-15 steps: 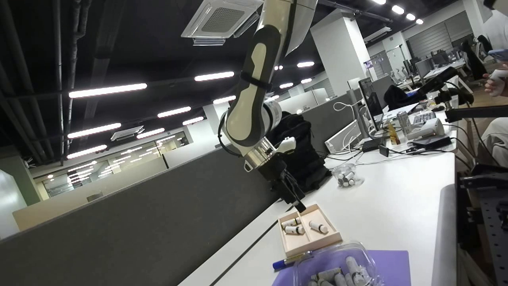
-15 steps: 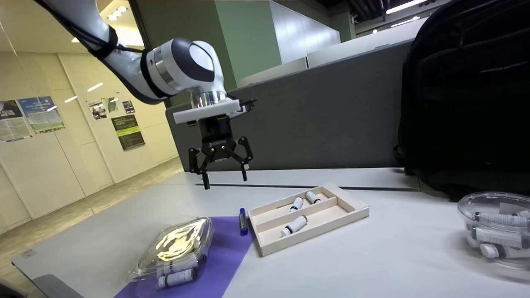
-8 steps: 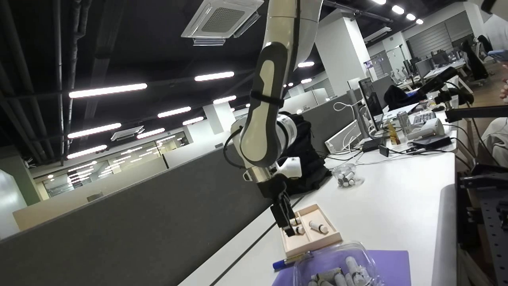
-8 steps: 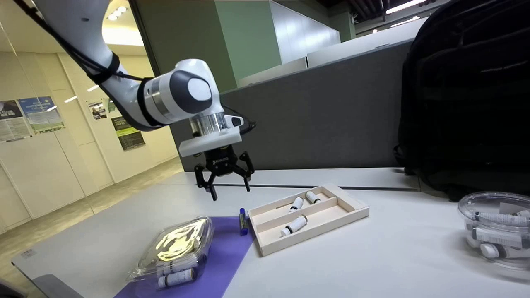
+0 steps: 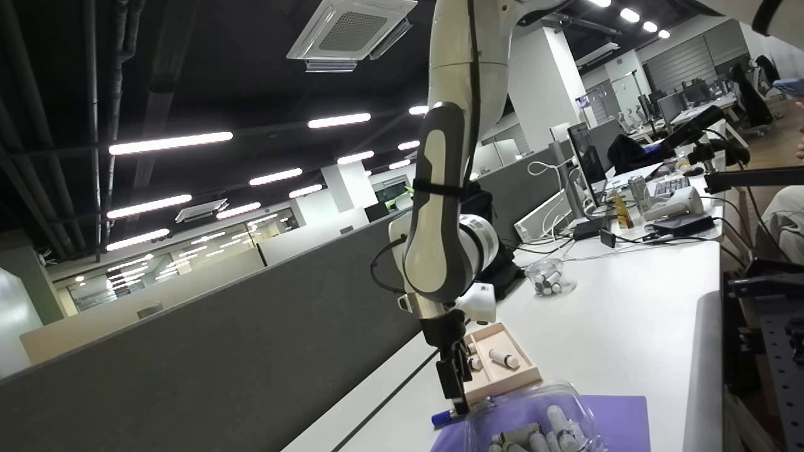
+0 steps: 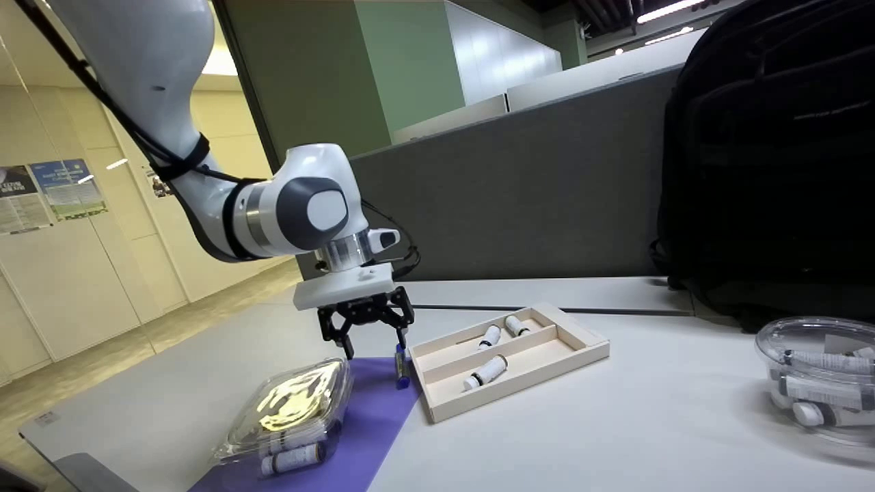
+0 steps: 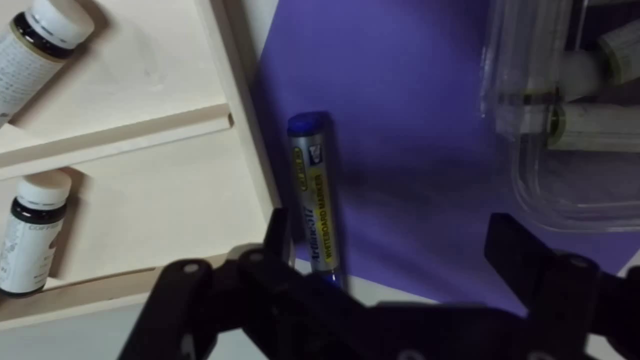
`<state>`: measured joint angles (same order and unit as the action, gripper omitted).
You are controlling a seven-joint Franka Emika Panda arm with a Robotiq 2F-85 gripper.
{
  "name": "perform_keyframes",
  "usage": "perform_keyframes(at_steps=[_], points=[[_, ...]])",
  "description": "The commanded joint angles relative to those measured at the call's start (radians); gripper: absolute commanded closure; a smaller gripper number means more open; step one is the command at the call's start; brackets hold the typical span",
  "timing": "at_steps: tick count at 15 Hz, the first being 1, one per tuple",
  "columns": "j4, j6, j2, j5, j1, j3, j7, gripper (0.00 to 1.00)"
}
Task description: Put the marker in the top compartment of the box
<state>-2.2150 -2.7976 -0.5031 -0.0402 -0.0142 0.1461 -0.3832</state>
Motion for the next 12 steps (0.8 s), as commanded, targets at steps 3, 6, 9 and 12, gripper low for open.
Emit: perform_keyframes(at_steps=[3,6,9,12], points=[[-0.008,-0.024,-0.019,0.011,-0.050,0.044,-0.004,0.00],[0.000,-0.011,-0.027,0.009,-0.060,0.042,0.001,0.00],[0.011,0.010,-0.047,0.009,-0.071,0.035,0.004,0.00],[0.018,0.017,-0.063,0.012,-0.086,0.035,0.004,0.00]])
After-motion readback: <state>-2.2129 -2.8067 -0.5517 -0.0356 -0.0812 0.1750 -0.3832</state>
